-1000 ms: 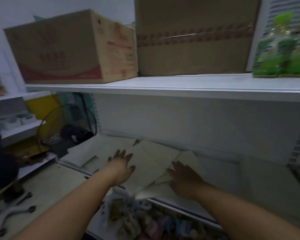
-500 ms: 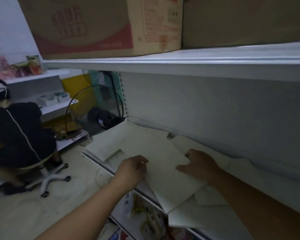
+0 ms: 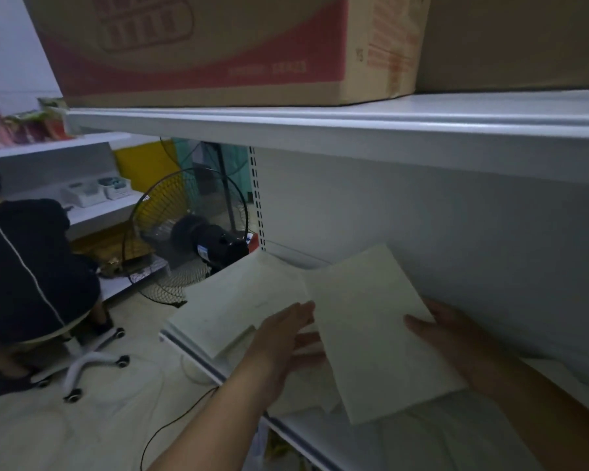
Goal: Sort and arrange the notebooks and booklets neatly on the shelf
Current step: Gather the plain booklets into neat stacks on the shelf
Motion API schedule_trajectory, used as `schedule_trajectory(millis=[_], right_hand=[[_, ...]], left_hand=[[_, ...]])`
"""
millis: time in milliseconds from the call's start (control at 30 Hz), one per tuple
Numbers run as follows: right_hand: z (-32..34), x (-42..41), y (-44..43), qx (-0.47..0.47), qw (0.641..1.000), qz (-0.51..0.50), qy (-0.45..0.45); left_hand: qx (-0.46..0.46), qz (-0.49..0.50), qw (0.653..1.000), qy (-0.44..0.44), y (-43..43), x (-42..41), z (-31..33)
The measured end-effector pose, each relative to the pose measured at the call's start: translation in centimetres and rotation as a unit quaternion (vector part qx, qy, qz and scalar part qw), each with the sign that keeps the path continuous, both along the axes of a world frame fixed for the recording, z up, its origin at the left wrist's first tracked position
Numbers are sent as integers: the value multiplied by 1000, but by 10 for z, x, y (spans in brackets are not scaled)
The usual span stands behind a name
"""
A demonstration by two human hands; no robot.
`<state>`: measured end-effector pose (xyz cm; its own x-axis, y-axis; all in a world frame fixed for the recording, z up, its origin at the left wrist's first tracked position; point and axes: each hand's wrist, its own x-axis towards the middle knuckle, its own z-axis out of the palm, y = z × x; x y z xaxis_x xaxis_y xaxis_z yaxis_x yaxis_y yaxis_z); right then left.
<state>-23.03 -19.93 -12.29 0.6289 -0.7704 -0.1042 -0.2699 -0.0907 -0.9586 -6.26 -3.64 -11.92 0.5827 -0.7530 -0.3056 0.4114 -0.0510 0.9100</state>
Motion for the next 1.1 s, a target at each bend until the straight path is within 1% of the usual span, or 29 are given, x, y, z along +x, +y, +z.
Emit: schedule_trajectory(millis=[67, 100, 167, 200, 233, 267, 300, 333, 367, 400, 467, 533, 567, 600, 667, 700, 733, 767, 833, 867, 900, 967, 1000, 1033, 1067, 1100], right_hand=[[4, 23, 18, -6, 1000, -6, -21], [8, 35, 27, -16, 1000, -5, -24], [16, 55, 40, -17, 1000, -17, -19], [16, 63, 43, -25, 999, -24, 4], [15, 67, 42, -80, 994, -22, 71], [12, 68, 42, -167, 968, -20, 187], [7, 69, 43, -245, 922, -14, 300], [2, 68, 47, -288, 879, -5, 380], [-3, 69, 51, -299, 855, 4, 424], [-8, 70, 53, -290, 851, 1, 438], [-11, 73, 54, -254, 865, -23, 432], [-5, 74, 53, -214, 890, -54, 399], [-1, 73, 52, -194, 911, -64, 359], [3, 70, 52, -167, 937, -68, 299], [14, 63, 56, -70, 981, -56, 170], [18, 59, 59, -28, 991, -54, 116], [22, 56, 62, -15, 993, -81, 79], [27, 54, 64, -22, 990, -130, 40], [39, 50, 70, -56, 966, -250, -41], [46, 49, 74, -86, 950, -291, -73], [54, 50, 79, -136, 936, -313, -87], [66, 58, 95, -296, 903, -302, -75], [68, 65, 104, -394, 876, -275, -49], [64, 73, 113, -479, 845, -239, -12], [55, 81, 120, -539, 819, -196, 38], [45, 89, 126, -580, 796, -149, 86]], left_hand=[[-19, -61, 997, 35, 1, 6, 1], [-30, -59, 997, 31, 3, 14, 0], [-42, -14, 999, 2, 6, 39, -1], [-46, 7, 999, -13, 9, 56, -1], [-50, 20, 998, -23, 11, 74, -1], [-50, 26, 998, -28, 12, 92, 0], [-46, 23, 998, -35, 13, 109, -3], [-37, 9, 998, -45, 14, 122, -7], [-23, -9, 998, -52, 14, 131, -12], [-8, -30, 998, -55, 14, 135, -16], [2, -58, 997, -45, 14, 141, -25], [-12, -72, 997, -28, 14, 146, -31], [-20, -80, 997, -14, 15, 149, -31], [-24, -85, 996, 0, 16, 151, -32], [-29, -93, 995, 20, 17, 154, -31], [-32, -95, 995, 26, 17, 154, -30], [-37, -100, 994, 33, 19, 154, -26], [-39, -104, 993, 39, 21, 153, -23], [-44, -113, 991, 53, 24, 151, -15], [-49, -119, 990, 62, 25, 148, -11], [-53, -127, 988, 67, 25, 144, -8], [-53, -138, 987, 64, 21, 130, -4], [-55, -141, 987, 62, 18, 121, -2], [-57, -144, 986, 61, 13, 113, -1], [-64, -149, 985, 65, 8, 104, 2], [-71, -155, 983, 71, 3, 96, 2]])
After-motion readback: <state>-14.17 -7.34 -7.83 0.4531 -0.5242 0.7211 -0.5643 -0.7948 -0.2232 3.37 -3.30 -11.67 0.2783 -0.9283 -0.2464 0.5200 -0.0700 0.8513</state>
